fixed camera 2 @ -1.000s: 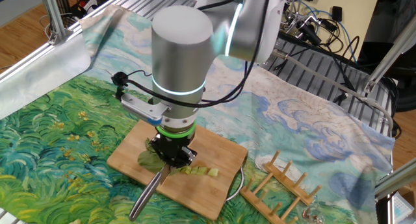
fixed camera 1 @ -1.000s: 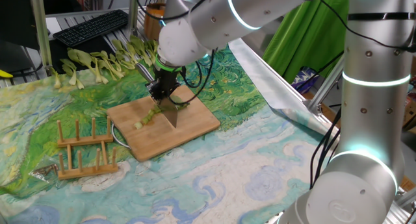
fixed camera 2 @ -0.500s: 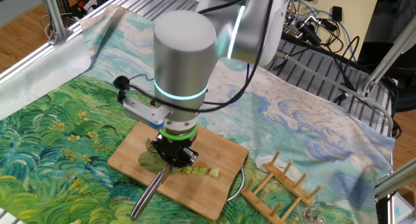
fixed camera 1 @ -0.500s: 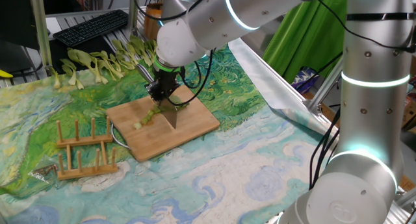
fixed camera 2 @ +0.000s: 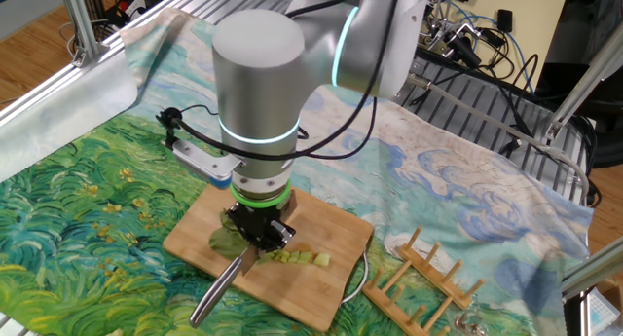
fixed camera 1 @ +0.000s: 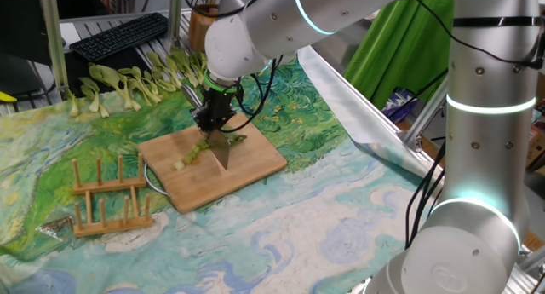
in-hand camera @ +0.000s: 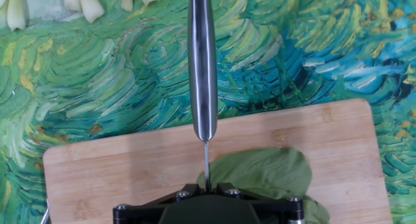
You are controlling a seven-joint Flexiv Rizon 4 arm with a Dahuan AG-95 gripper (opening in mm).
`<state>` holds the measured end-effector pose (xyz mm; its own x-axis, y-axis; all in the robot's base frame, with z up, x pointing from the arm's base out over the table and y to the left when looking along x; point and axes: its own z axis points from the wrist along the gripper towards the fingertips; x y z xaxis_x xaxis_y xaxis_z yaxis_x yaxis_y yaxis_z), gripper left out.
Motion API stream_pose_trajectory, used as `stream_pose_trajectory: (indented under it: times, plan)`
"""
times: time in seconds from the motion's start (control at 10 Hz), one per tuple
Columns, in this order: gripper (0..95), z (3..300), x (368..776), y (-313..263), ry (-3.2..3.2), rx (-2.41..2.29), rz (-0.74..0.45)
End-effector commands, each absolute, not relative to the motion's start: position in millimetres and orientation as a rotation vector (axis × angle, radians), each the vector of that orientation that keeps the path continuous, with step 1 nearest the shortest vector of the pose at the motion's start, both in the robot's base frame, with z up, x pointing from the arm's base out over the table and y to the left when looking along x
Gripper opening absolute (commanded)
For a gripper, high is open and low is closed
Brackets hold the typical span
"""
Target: Chop the pakchoi
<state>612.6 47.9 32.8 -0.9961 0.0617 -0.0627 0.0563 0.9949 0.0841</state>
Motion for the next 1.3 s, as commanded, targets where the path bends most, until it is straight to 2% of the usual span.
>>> stream_pose_trajectory:
  times: [0.1,0.6,0.8,1.3]
  plan:
    - [0.0,34.8,613.2,49.0,3.072,0.083,0.109]
    - [0.0,39.8,612.6,48.8,3.091,0.079,0.116]
    - [0.0,42.5,612.0,48.4,3.092,0.030,0.053]
    - [0.0,54.9,613.5,45.2,3.100,0.021,0.060]
